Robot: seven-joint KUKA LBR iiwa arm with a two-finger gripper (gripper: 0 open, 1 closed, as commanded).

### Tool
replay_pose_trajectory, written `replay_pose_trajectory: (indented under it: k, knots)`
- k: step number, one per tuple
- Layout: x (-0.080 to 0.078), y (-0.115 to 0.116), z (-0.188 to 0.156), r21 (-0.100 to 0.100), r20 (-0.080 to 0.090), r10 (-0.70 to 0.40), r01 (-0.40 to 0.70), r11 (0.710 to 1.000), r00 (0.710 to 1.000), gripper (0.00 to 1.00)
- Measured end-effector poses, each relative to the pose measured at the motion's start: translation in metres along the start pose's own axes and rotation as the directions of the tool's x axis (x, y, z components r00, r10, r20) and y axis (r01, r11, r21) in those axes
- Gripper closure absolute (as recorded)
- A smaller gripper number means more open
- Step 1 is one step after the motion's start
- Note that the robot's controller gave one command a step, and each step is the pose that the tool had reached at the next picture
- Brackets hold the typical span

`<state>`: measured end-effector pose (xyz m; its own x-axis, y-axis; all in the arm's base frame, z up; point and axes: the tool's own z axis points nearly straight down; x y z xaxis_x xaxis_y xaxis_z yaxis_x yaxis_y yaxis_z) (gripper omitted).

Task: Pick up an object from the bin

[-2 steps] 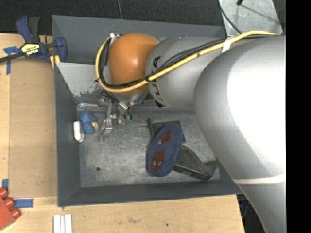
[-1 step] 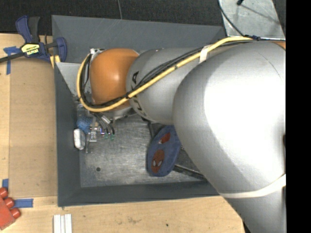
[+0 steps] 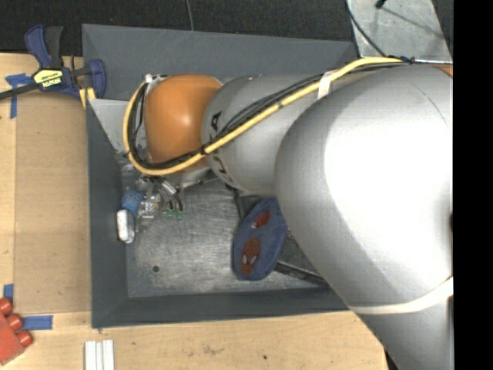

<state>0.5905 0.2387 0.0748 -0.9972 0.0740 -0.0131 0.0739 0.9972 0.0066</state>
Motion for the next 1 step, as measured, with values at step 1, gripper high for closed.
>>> replay_pose_trajectory:
  k: [1]
  knots:
    - [-0.0049, -0.0006, -0.1326, 0.001, -0.002, -0.025, 0.025, 1.000, 1.000, 1.00]
